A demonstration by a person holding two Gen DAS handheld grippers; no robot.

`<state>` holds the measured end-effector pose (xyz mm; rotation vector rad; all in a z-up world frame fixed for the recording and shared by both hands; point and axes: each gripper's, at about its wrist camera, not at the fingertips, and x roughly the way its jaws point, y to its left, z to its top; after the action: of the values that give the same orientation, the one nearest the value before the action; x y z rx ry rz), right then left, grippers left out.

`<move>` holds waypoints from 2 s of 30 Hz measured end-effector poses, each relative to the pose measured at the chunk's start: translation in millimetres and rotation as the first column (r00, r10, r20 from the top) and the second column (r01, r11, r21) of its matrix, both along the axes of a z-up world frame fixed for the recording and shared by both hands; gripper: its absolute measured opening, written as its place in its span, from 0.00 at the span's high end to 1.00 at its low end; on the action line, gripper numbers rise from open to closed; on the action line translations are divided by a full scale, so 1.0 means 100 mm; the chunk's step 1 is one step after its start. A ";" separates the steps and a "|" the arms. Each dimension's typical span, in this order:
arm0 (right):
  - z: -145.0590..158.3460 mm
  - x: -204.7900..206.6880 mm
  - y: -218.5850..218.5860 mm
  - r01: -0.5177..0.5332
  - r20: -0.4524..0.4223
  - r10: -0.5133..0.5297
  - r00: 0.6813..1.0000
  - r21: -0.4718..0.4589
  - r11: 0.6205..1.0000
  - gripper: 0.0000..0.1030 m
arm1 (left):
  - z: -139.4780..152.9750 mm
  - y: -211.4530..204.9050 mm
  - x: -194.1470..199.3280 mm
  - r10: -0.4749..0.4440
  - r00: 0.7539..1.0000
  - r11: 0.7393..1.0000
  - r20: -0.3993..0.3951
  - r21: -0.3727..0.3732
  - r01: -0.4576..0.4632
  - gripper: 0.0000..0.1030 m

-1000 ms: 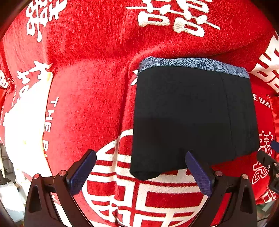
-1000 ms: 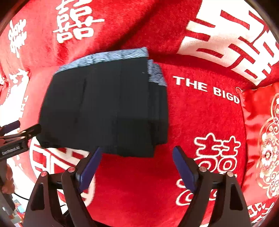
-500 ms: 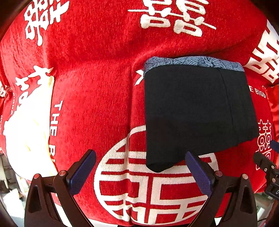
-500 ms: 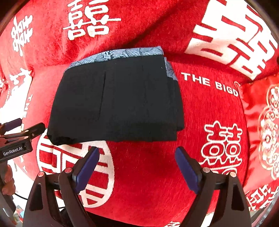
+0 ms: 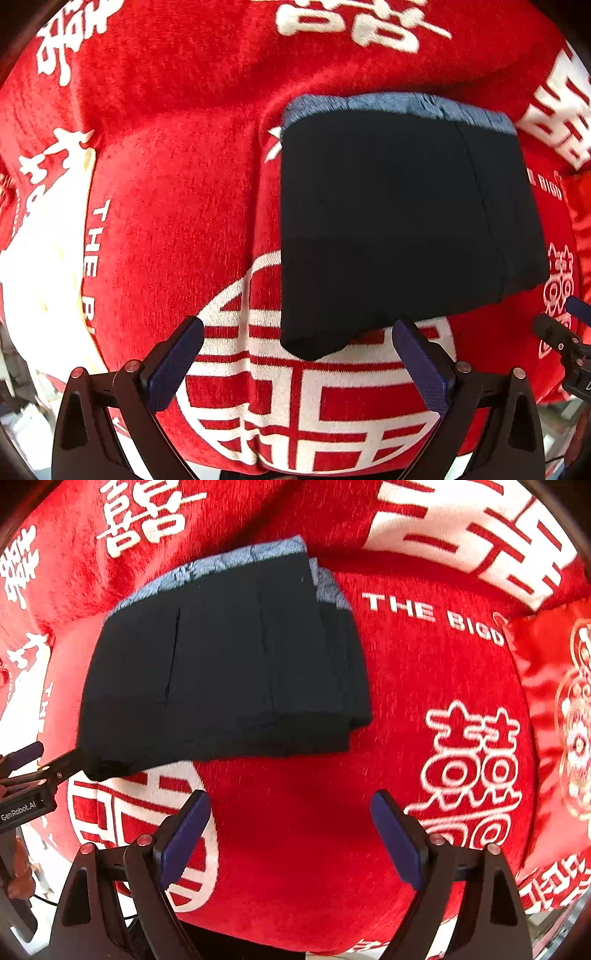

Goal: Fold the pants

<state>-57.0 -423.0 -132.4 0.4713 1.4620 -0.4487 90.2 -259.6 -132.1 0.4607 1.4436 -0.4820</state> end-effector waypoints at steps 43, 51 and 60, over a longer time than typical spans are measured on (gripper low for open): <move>-0.36 0.46 -0.46 -0.186 -0.057 0.181 0.982 -0.087 0.979 0.06 | -0.35 -0.54 0.13 -0.025 0.998 0.997 0.060 0.069 0.021 0.01; -0.37 0.46 -0.43 -0.187 -0.053 0.184 0.982 -0.074 0.979 0.05 | -0.37 -0.55 0.14 -0.017 0.998 0.997 0.061 0.078 0.013 0.01; -0.44 0.44 -0.53 -0.186 -0.046 0.184 0.982 -0.061 0.981 0.04 | -0.36 -0.58 0.11 -0.014 0.998 0.997 0.062 0.078 0.009 0.01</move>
<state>-13.3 -476.4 -176.3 0.2725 1.5092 -0.3579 101.5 -317.5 -168.1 0.5423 1.4034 -0.4181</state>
